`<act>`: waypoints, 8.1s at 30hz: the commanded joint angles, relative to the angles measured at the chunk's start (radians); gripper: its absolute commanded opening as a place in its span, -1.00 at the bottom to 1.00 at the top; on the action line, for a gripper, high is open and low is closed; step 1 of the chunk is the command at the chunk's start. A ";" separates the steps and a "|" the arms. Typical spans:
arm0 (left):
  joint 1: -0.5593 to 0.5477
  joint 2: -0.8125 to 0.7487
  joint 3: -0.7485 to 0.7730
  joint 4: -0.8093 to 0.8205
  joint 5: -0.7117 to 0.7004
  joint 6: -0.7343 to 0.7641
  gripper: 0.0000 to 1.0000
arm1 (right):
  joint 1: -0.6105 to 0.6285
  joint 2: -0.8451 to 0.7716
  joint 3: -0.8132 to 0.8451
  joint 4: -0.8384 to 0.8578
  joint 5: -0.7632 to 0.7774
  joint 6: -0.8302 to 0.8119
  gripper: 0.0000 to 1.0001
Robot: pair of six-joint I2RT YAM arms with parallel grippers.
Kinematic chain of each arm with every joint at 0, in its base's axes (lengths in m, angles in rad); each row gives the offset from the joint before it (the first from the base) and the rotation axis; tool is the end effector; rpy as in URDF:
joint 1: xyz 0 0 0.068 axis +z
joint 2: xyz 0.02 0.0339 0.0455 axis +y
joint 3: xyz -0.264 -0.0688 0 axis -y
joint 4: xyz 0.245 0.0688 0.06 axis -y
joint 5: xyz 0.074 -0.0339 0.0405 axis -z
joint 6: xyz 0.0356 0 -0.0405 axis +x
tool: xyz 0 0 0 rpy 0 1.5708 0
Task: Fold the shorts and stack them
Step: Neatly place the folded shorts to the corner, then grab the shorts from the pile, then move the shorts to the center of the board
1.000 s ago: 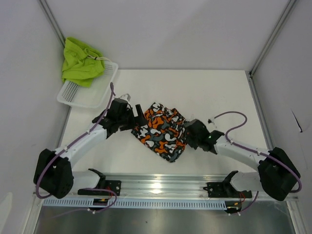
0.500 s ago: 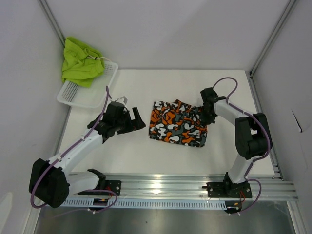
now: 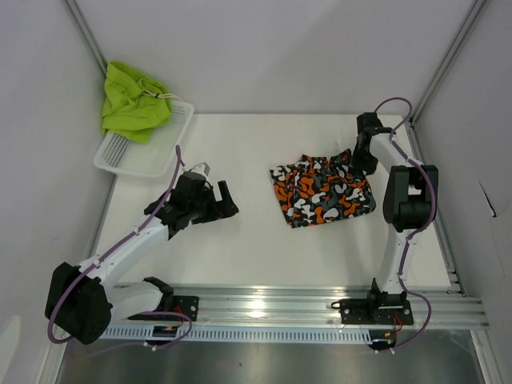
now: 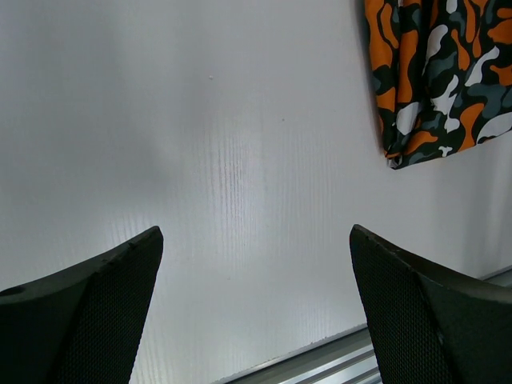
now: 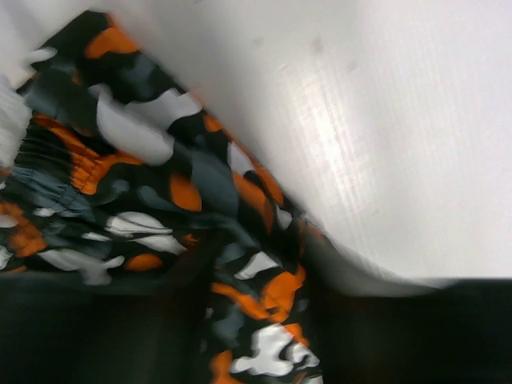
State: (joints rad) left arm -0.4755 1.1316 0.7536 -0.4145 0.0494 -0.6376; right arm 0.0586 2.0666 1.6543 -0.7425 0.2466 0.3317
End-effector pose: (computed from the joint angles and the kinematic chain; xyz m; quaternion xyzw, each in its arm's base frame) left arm 0.2077 -0.1089 0.2398 -0.0655 0.9227 -0.2198 0.3100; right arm 0.4377 0.0170 0.2032 0.1573 0.9585 -0.0783 0.2244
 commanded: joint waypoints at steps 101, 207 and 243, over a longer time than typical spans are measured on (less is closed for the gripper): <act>-0.035 -0.105 -0.014 -0.006 -0.103 0.016 0.98 | 0.144 0.394 0.536 -0.147 0.322 -0.419 -0.46; 0.595 0.746 1.224 0.724 -0.195 -0.155 -1.00 | 0.776 -0.772 -1.051 1.161 0.237 0.061 0.99; -0.164 0.116 0.662 0.914 -0.281 0.009 -1.00 | 0.741 -0.945 -1.123 1.078 0.568 0.181 0.99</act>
State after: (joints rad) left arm -0.5629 1.2766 1.5627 0.4362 -0.2268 -0.5488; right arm 0.8082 1.1538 0.5453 0.3275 0.7246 0.4713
